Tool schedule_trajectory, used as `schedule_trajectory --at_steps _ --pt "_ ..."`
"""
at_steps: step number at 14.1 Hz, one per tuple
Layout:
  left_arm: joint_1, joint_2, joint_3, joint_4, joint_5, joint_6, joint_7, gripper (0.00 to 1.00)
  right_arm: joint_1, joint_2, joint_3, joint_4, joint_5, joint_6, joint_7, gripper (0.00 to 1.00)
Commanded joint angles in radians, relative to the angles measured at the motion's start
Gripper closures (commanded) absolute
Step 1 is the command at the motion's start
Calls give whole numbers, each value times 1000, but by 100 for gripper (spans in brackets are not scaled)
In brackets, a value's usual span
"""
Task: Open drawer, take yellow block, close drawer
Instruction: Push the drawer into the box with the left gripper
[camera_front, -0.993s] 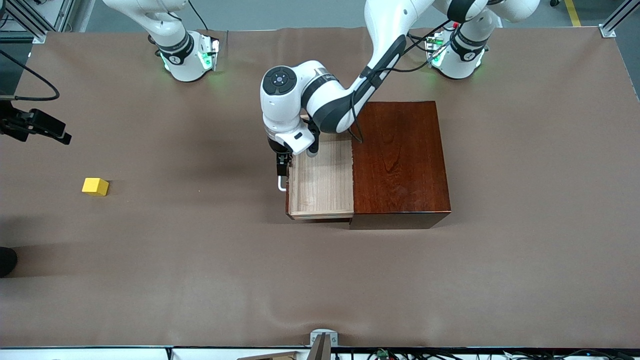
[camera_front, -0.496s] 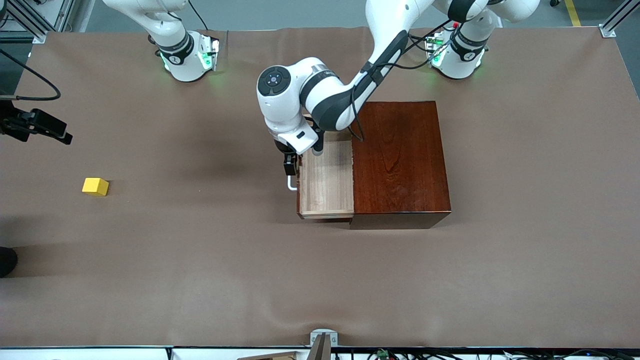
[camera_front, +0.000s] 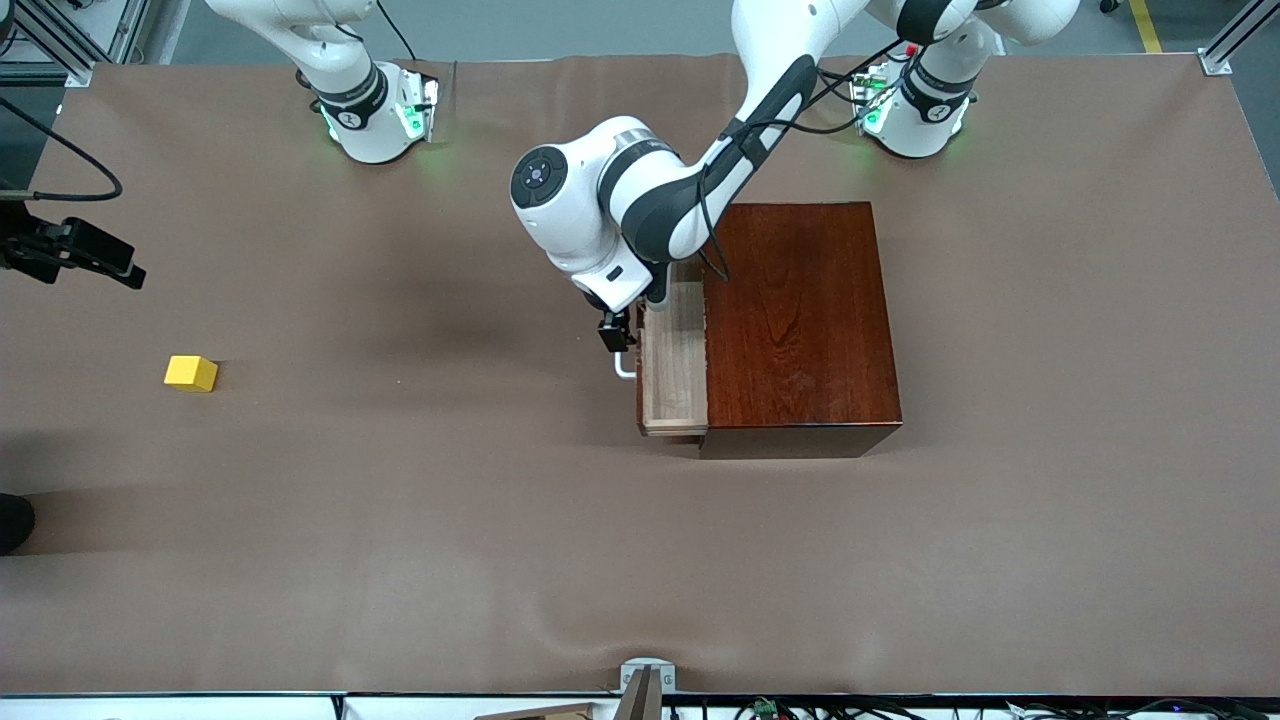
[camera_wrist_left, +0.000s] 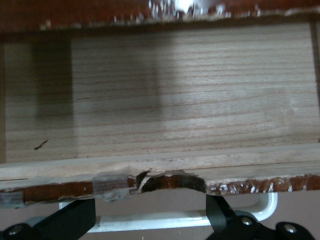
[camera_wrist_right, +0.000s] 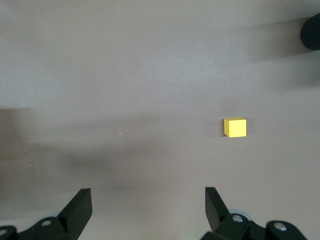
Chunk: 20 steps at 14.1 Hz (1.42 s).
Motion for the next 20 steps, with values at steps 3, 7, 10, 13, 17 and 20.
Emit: schedule_trajectory --at_steps 3,7,10,13,17,20 --pt "7 -22 16 -44 44 -185 46 0 11 -7 -7 14 1 -14 -4 0" --pt "9 -36 18 -43 44 -267 44 0 11 -7 -7 15 1 -14 -4 0" --pt "3 -43 49 -43 44 -357 41 0 12 -7 -7 15 1 -14 -4 0" --pt "1 -50 52 -43 44 -428 41 0 12 -7 -7 15 1 -14 -4 0" --pt "-23 -48 50 -36 42 -428 41 0 12 -5 -7 15 1 -13 -4 0" --pt "-53 -57 52 -29 42 -428 43 0 12 -4 -7 15 1 -11 -4 0"
